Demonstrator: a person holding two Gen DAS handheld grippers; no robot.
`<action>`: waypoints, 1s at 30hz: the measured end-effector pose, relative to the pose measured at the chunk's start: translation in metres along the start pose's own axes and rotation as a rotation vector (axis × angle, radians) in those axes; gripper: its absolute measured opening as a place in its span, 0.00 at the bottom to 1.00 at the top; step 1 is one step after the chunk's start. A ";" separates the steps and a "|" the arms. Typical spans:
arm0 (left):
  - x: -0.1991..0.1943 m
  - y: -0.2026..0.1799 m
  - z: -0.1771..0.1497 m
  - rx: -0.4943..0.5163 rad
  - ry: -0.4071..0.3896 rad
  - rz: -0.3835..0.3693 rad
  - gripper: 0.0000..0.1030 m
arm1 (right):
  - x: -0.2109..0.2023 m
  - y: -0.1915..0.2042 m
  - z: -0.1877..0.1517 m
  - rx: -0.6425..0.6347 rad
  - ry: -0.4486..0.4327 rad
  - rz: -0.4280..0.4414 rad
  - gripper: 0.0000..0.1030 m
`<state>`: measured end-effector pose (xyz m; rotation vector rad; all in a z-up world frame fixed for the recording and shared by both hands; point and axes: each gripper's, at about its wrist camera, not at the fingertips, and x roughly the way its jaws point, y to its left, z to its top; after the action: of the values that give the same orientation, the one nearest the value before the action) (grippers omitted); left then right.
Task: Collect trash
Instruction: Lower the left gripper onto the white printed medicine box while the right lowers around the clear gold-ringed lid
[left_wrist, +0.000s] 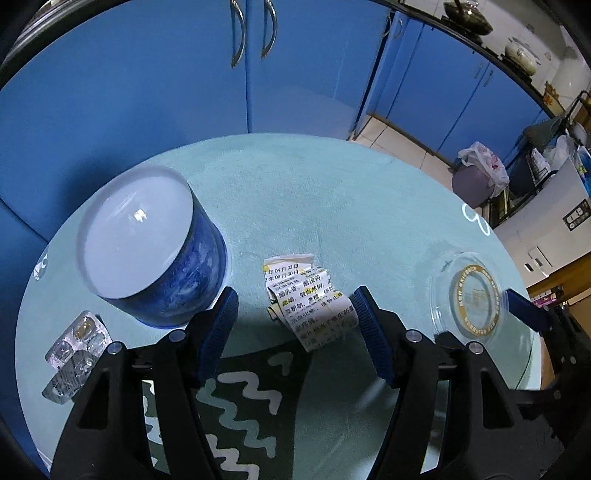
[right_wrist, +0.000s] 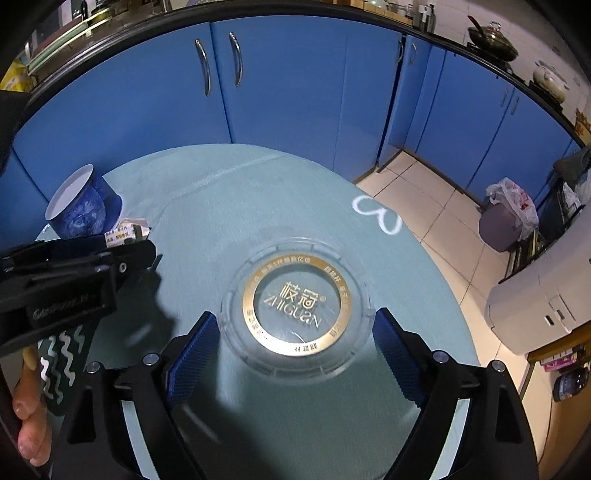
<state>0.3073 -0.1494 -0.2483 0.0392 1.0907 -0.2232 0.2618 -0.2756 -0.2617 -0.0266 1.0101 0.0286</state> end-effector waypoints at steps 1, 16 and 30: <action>0.001 0.000 0.000 0.003 0.000 0.006 0.64 | 0.001 0.000 0.002 0.003 -0.003 0.003 0.83; -0.001 0.011 -0.006 -0.001 -0.019 0.042 0.49 | -0.002 -0.001 -0.006 0.013 -0.041 0.023 0.82; -0.034 0.009 -0.015 -0.002 -0.060 0.014 0.25 | -0.042 -0.012 -0.016 0.040 -0.084 0.032 0.82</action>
<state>0.2810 -0.1327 -0.2259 0.0381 1.0309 -0.2096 0.2264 -0.2891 -0.2344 0.0265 0.9270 0.0382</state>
